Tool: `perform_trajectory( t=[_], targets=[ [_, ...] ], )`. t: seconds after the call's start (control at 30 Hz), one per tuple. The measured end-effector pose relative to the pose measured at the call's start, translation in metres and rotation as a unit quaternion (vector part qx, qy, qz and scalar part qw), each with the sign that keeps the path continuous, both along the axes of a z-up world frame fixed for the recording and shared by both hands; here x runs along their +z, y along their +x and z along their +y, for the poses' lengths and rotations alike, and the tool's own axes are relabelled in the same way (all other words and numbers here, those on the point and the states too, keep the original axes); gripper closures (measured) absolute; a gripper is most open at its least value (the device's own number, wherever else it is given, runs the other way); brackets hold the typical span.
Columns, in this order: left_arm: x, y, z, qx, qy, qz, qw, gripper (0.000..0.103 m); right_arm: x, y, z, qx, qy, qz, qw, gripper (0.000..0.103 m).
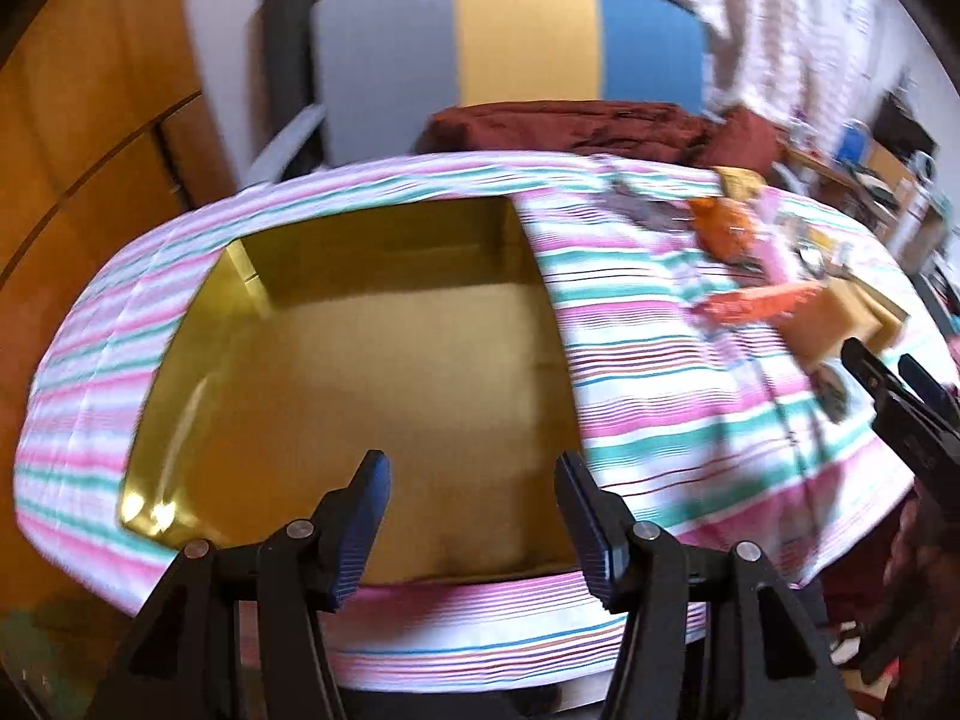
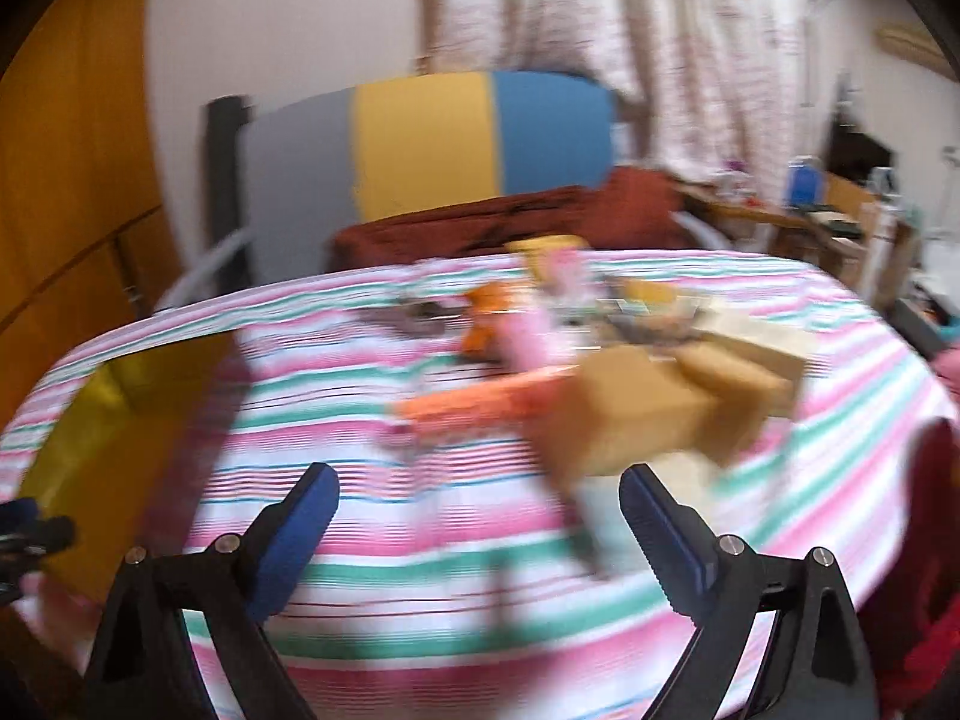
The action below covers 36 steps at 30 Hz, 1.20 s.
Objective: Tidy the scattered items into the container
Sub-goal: 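Grasp the cream towel roll with the right tool while the left tool grasps a tan sponge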
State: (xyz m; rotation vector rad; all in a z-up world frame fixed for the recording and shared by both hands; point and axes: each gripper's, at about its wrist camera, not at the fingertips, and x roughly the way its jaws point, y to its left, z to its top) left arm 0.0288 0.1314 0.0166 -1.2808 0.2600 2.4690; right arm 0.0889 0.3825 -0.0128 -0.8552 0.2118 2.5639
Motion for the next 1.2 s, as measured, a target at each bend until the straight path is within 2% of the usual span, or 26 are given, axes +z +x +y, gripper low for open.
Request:
perform_trajectory(
  t=[0.17,0.33,0.37,0.4,0.43,0.5,0.57,0.67,0.77,0.83,0.93,1.07,1.17,1.2],
  targets=[
    [0.001,0.008,0.041,-0.057,0.005,0.002,0.9984,0.045,-0.018,0.014,0.053,-0.047,-0.008,-0.010,0.999,0.007],
    [-0.004,0.006,0.077,-0.100,0.029,-0.027,0.9942,0.045,-0.040,0.004,0.074,-0.030,-0.035,-0.028,0.999,0.008],
    [-0.006,0.005,0.084,-0.107,0.030,-0.031,0.9934,0.045,-0.044,0.000,0.076,-0.025,-0.037,-0.032,0.998,0.011],
    [-0.007,0.005,0.091,-0.112,0.030,-0.032,0.9927,0.045,-0.049,-0.004,0.077,-0.017,-0.043,-0.042,0.998,0.031],
    [-0.007,0.004,0.097,-0.118,0.029,-0.033,0.9921,0.045,-0.053,-0.007,0.079,-0.008,-0.051,-0.054,0.997,0.033],
    [-0.007,0.003,0.111,-0.130,0.031,-0.035,0.9905,0.045,-0.051,-0.008,0.082,0.007,-0.052,-0.061,0.997,0.034],
    [-0.005,0.002,0.127,-0.149,0.047,-0.034,0.9871,0.045,-0.049,-0.005,0.089,0.019,-0.074,-0.068,0.995,0.034],
    [-0.007,-0.005,0.152,-0.169,0.070,-0.047,0.9819,0.045,-0.050,0.010,0.102,0.011,-0.125,-0.059,0.990,0.034],
    [-0.004,-0.012,0.182,-0.183,0.090,-0.053,0.9776,0.045,-0.054,0.015,0.108,-0.001,-0.144,-0.049,0.988,0.034],
    [-0.001,-0.016,0.202,-0.191,0.096,-0.045,0.9759,0.045,-0.053,0.011,0.105,-0.010,-0.137,-0.065,0.988,0.034],
    [0.002,-0.023,0.236,-0.198,0.092,-0.034,0.9752,0.045,-0.049,0.012,0.105,-0.043,-0.092,-0.097,0.990,0.034],
    [-0.003,-0.035,0.280,-0.210,0.075,-0.030,0.9745,0.045,-0.051,0.021,0.115,-0.057,-0.121,-0.084,0.988,0.034],
    [-0.019,-0.043,0.300,-0.209,0.035,-0.033,0.9767,0.045,-0.051,0.020,0.111,-0.052,-0.109,-0.089,0.989,0.033],
    [-0.022,-0.043,0.299,-0.209,0.039,-0.033,0.9767,0.044,-0.051,0.022,0.111,-0.052,-0.109,-0.089,0.989,0.033]
  ],
)
